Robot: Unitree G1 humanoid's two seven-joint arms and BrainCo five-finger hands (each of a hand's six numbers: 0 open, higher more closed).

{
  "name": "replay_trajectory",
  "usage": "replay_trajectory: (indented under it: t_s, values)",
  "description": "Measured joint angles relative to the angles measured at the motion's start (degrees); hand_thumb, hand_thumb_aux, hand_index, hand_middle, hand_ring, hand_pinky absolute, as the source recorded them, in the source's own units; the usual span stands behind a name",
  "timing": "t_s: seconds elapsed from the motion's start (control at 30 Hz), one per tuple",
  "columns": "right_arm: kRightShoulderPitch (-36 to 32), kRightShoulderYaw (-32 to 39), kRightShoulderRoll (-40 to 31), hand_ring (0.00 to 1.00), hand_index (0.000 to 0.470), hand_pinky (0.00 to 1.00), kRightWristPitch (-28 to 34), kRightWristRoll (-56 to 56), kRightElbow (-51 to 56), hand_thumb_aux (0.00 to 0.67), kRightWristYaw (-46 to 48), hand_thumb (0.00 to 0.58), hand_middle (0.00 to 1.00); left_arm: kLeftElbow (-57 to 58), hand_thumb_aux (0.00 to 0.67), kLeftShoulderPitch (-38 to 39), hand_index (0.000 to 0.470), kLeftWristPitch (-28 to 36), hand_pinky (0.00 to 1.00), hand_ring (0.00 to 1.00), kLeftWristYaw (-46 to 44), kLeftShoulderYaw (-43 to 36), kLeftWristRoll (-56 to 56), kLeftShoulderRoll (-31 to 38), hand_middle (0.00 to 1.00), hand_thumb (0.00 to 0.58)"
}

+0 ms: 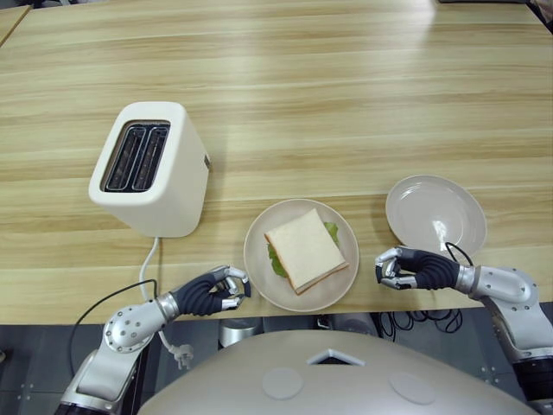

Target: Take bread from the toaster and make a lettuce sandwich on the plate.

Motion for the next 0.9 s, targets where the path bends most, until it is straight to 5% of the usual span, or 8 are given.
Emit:
replay_trajectory:
  t_s: [0.03,0.07,0.1,0.9]
  values:
    - [-0.5,-0.1,0.8,1.00,0.307,1.00,-0.2,0.1,0.0,0.447,-0.6,0.516,1.00,0.0,0.670,0.0,0.460,0.0,1.00,1.00,0.0,-0.1,0.0,0.0,1.00,0.580]
    - [-0.9,-0.1,1.3,1.00,0.307,1.00,-0.4,0.1,0.0,0.447,-1.0,0.516,1.00,0.0,0.670,0.0,0.460,0.0,1.00,1.00,0.0,-0.1,0.0,0.0,1.00,0.580]
    - [-1.3,-0.2,1.6,1.00,0.460,1.00,-0.4,0.5,0.0,0.670,-1.4,0.580,1.00,0.0,0.670,0.0,0.460,0.0,1.00,1.00,0.0,-0.1,0.0,0.0,1.00,0.580]
    - [-2.3,0.2,-0.3,1.00,0.460,1.00,-2.7,-3.1,2.8,0.670,-1.0,0.580,1.00,0.5,0.670,-1.9,0.460,0.1,1.00,1.00,-0.4,-0.6,2.3,0.2,1.00,0.580]
